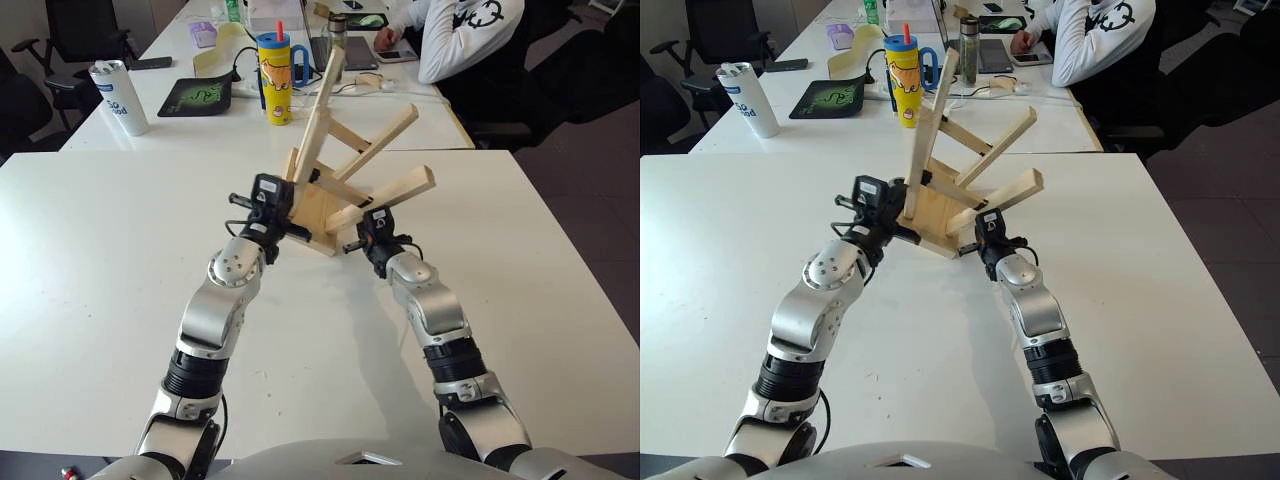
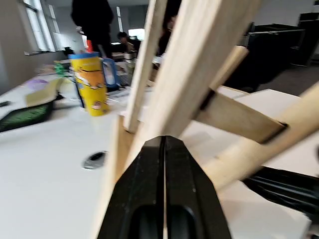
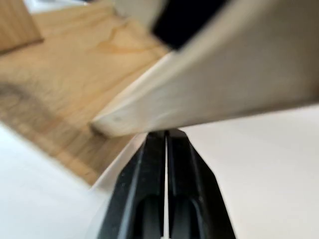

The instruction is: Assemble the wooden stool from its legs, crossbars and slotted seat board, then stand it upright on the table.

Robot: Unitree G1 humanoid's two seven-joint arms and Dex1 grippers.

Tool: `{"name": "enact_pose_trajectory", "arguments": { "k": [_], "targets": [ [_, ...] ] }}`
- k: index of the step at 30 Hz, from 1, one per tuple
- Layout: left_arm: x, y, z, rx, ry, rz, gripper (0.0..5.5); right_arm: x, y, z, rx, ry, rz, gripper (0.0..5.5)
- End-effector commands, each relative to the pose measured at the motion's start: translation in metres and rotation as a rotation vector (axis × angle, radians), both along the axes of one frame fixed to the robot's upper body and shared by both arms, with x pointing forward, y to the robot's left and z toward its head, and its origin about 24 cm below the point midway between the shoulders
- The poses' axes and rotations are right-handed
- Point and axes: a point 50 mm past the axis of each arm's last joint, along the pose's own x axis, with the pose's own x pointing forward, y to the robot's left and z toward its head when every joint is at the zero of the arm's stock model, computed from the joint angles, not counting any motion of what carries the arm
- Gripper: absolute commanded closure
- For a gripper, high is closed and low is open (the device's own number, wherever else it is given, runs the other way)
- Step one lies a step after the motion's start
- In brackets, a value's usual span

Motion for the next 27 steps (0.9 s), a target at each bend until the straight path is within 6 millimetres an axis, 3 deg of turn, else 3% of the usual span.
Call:
{"name": "enact_pose_trajectory", "arguments": {
  "k": [1, 5, 14, 27],
  "targets": [
    [0.0, 0.027, -0.036, 0.042, 0.14, 0.105, 5.46, 0.008, -0.007, 0.006, 0.008, 0.001, -0.042, 5.5],
    [0.002, 0.04, -0.044, 0.034, 0.166, 0.172, 5.46, 0.014, -0.011, 0.011, 0.008, -0.015, -0.058, 5.5],
    [0.002, 0.036, -0.042, 0.069, 0.143, 0.15, 5.46, 0.017, -0.011, 0.017, 0.035, -0.06, -0.059, 5.5],
    [0.013, 0.055, -0.035, 0.161, 0.086, 0.182, 5.46, 0.03, -0.006, 0.066, 0.163, -0.327, 0.095, 5.5]
  ]
}}
